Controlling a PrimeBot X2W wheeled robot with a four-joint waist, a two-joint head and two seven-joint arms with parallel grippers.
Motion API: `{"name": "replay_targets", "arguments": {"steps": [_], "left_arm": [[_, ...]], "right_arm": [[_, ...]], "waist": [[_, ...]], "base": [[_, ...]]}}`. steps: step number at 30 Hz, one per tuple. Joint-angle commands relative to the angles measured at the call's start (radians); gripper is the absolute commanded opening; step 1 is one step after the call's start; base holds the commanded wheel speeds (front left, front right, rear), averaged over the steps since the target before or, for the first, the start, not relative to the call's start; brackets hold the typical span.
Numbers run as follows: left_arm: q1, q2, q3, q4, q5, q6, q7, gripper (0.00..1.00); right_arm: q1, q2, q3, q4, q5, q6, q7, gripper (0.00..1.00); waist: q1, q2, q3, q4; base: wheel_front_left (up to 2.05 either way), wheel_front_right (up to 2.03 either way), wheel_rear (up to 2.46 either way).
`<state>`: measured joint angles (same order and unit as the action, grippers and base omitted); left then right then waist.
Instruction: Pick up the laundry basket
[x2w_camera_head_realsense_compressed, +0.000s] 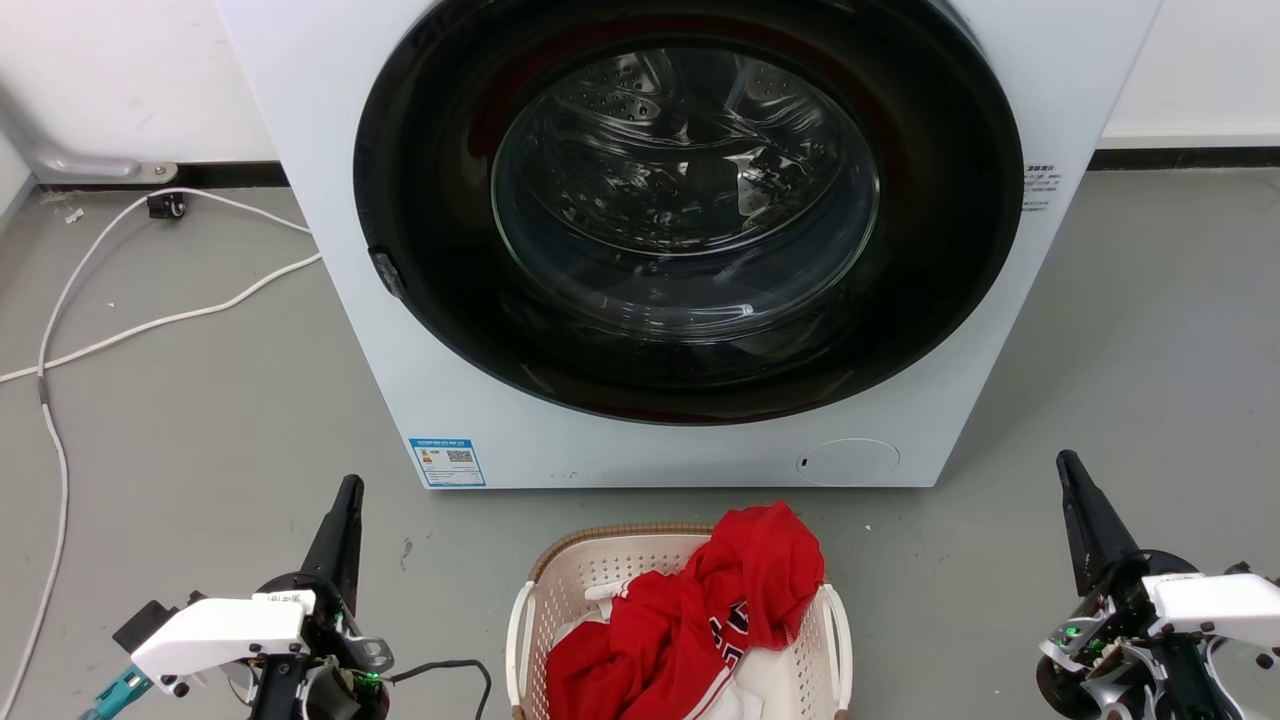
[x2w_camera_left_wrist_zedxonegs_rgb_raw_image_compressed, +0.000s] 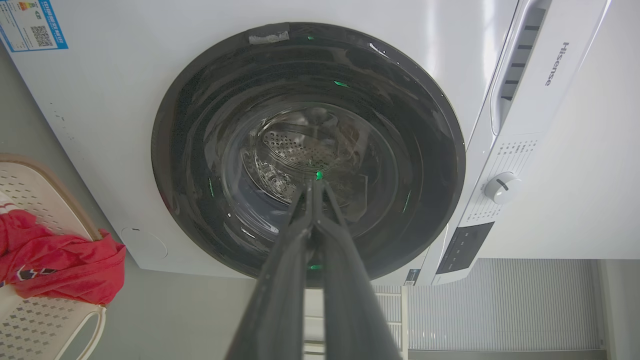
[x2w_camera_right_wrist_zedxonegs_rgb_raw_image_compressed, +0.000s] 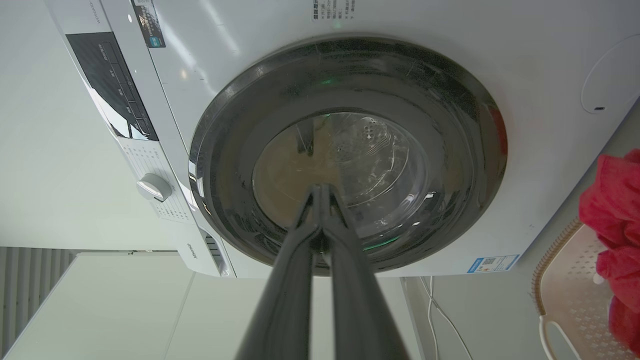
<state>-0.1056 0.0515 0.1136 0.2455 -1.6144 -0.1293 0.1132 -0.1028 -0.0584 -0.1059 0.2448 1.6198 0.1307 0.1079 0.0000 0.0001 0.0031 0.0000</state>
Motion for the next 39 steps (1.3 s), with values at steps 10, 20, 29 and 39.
{"name": "replay_targets", "arguments": {"steps": [10, 20, 29, 39], "left_arm": [[-0.007, 0.000, 0.003, 0.001, 0.003, -0.004, 0.004, 0.00], [-0.007, -0.001, 0.003, 0.001, 0.003, -0.004, 0.005, 0.00], [-0.007, -0.001, 0.003, 0.001, 0.003, -0.004, 0.004, 0.00], [0.043, -0.006, -0.014, 0.014, 0.013, 0.001, -0.027, 1.00]], "right_arm": [[-0.011, 0.004, -0.003, 0.001, -0.003, 0.000, 0.004, 0.00], [-0.011, 0.005, -0.004, 0.001, -0.004, 0.000, 0.004, 0.00], [-0.011, 0.005, -0.004, 0.001, -0.005, 0.000, 0.005, 0.00], [0.044, 0.006, 0.015, 0.013, -0.015, 0.000, -0.023, 1.00]], "waist": [[0.0000, -0.0001, 0.000, 0.000], [0.0000, -0.0001, 0.000, 0.000], [0.0000, -0.0001, 0.000, 0.000], [0.0000, -0.0001, 0.000, 0.000]], "base": [[0.00, 0.00, 0.00], [0.00, 0.00, 0.00], [0.00, 0.00, 0.00], [0.00, 0.00, 0.00]]}}
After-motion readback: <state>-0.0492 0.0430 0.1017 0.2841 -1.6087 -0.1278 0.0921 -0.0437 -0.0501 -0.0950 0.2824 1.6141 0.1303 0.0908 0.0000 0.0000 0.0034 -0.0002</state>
